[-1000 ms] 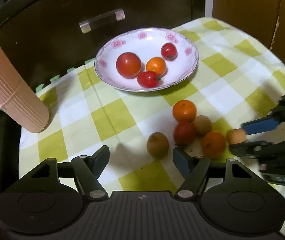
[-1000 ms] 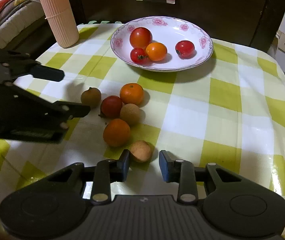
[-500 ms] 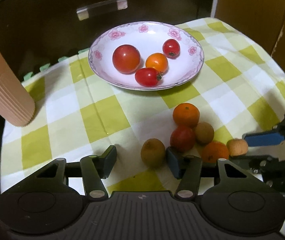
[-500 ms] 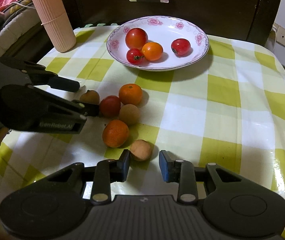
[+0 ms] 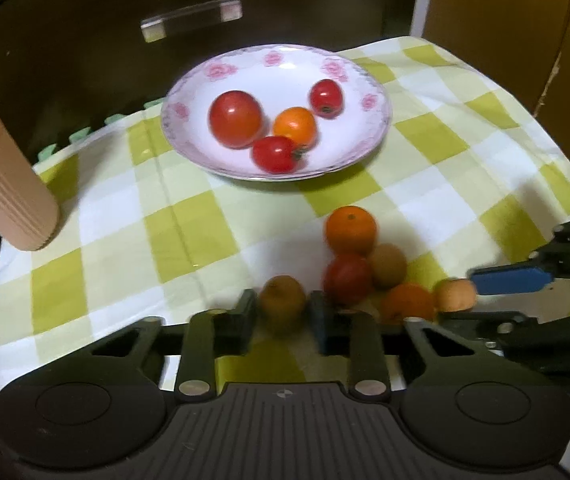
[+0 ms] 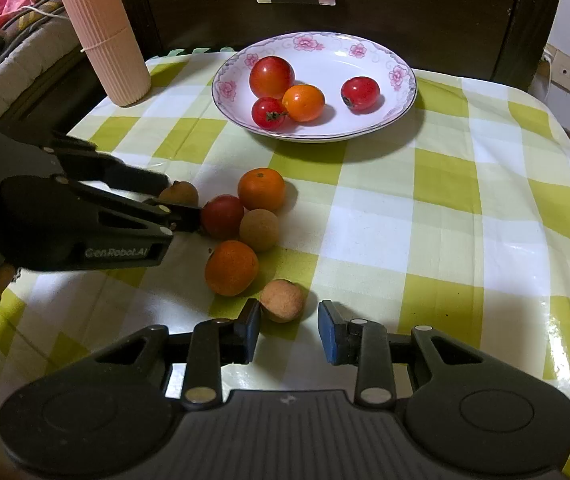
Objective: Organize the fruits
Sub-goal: 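Lower the left tool onto the small brown kiwi-like fruit and close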
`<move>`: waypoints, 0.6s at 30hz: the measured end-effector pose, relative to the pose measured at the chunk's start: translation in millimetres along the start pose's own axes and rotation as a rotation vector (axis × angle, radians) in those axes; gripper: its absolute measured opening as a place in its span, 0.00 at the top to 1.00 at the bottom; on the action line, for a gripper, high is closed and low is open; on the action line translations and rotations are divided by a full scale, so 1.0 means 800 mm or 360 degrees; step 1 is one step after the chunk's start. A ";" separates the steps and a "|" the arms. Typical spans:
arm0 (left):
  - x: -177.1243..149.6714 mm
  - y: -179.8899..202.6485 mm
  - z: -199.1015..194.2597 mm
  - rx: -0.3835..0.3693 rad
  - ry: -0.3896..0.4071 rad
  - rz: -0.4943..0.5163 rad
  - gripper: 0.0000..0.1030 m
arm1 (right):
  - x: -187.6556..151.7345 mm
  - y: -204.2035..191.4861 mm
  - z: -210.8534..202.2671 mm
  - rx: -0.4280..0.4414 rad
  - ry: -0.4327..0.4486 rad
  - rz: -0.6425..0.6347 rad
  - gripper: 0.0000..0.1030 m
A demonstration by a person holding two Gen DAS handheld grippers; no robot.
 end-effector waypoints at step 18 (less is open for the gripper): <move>-0.001 0.000 -0.014 -0.0015 0.0001 -0.0034 0.68 | 0.005 0.007 -0.009 -0.0027 0.0060 0.0065 0.71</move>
Point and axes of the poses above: each gripper's, at about its wrist camera, not at the fingertips, and z roughly the way its jaws point, y to its right, x to its top, the point moved 1 cm from there along z, roughly the way its jaws point, and after that the axes turned 10 degrees about -y, right-handed, at the moved point
